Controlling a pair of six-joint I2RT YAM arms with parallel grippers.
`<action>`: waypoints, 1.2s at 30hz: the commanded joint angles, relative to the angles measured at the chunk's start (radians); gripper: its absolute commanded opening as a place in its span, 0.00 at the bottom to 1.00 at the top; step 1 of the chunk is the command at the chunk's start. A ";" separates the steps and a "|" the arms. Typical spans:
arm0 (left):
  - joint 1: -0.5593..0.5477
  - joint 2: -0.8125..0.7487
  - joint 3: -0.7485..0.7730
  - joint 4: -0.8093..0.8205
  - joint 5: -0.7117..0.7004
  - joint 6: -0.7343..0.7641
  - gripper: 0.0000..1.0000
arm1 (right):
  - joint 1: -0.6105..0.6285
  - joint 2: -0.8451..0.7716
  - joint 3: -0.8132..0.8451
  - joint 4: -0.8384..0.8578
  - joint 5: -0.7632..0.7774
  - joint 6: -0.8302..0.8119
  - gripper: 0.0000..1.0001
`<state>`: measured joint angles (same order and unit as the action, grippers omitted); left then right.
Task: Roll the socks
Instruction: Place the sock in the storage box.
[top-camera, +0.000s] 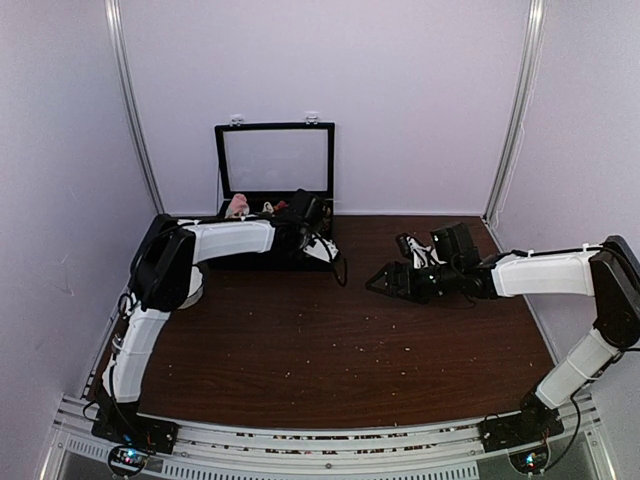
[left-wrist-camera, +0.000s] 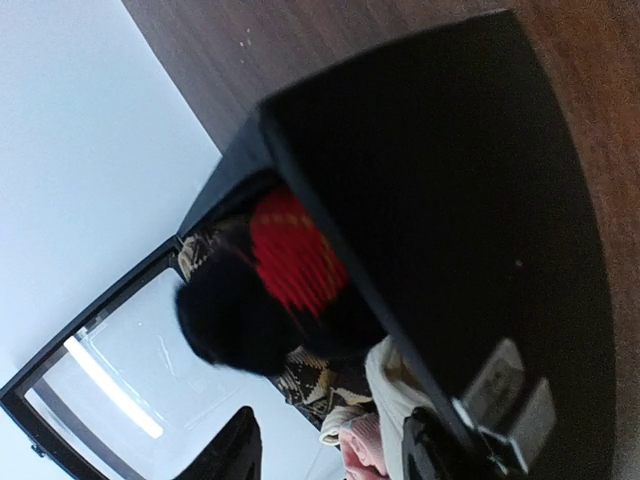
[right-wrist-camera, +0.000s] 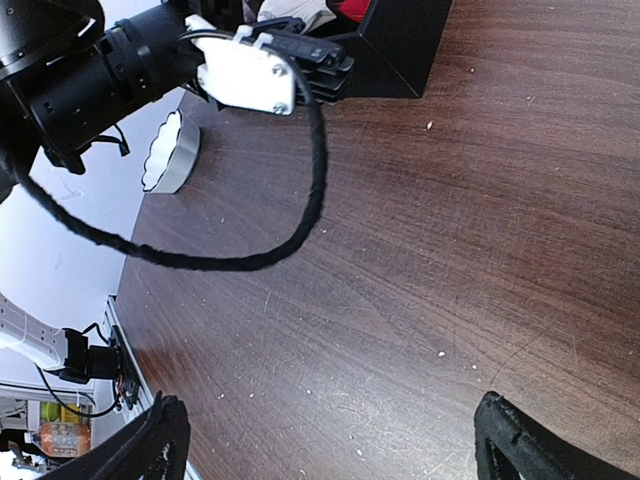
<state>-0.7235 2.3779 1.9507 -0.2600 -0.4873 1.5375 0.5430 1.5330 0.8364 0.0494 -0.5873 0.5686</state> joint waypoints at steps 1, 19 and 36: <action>-0.005 -0.096 -0.069 -0.026 0.069 0.028 0.51 | -0.006 -0.005 -0.014 0.041 -0.027 0.018 1.00; 0.049 -0.144 0.223 -0.247 0.190 -0.251 0.70 | -0.014 -0.017 -0.003 0.038 -0.052 0.031 1.00; 0.277 -0.484 -0.075 -0.256 0.314 -1.175 0.98 | -0.017 -0.120 -0.097 0.103 0.155 -0.020 1.00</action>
<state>-0.5846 2.1502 2.0602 -0.6659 -0.2066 0.6781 0.5354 1.5242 0.7860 0.1043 -0.5865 0.5961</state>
